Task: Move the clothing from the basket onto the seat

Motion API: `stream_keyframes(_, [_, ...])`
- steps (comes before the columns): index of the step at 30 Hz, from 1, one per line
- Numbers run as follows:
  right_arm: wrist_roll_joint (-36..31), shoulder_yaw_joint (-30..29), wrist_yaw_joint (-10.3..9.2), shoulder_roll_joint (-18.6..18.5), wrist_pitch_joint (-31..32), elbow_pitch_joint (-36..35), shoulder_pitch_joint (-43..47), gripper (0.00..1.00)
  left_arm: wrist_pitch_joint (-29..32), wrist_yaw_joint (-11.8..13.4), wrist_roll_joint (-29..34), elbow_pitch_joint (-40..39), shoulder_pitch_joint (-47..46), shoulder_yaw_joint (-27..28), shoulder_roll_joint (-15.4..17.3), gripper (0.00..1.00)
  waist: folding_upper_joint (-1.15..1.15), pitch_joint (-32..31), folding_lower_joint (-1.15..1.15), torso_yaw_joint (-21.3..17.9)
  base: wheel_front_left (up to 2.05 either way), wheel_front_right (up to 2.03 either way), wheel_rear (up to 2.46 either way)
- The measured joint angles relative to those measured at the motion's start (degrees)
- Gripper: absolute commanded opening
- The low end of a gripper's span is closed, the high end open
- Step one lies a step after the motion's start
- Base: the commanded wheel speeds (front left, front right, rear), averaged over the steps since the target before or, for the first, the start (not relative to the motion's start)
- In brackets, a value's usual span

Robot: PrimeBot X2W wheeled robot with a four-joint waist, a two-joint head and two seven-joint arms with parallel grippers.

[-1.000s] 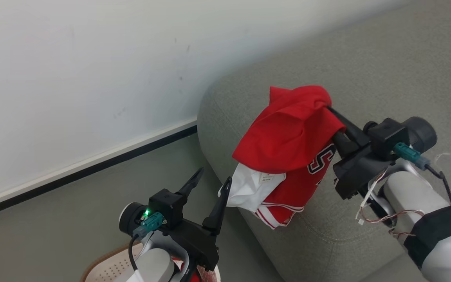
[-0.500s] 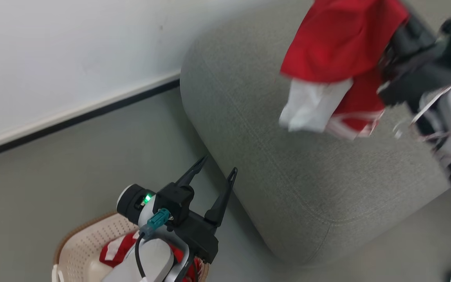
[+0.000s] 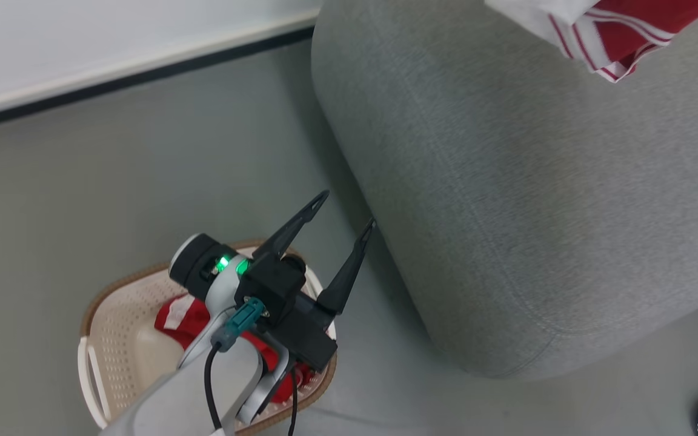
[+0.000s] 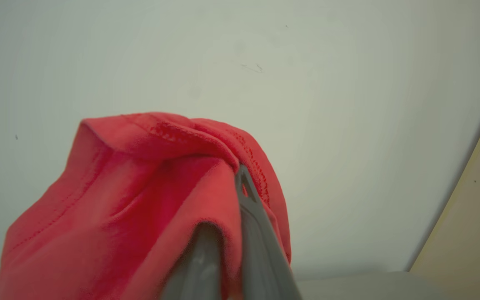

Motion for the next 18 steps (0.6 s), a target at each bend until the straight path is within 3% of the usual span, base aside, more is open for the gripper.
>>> stream_keyframes(10, [5.27,-4.66,-0.14,-0.08,0.04,7.05,-2.62,0.00,2.56,0.02,3.57,-4.49,-4.37,-0.77,1.12,1.00,0.01,8.07,0.01,3.19,0.00,0.00,0.00])
stream_keyframes(18, [6.04,-4.67,-0.58,3.53,-0.26,11.94,-2.54,0.00,4.06,0.43,6.20,-7.73,-8.12,-0.15,2.49,1.00,0.00,14.72,0.01,4.52,0.00,0.00,0.00])
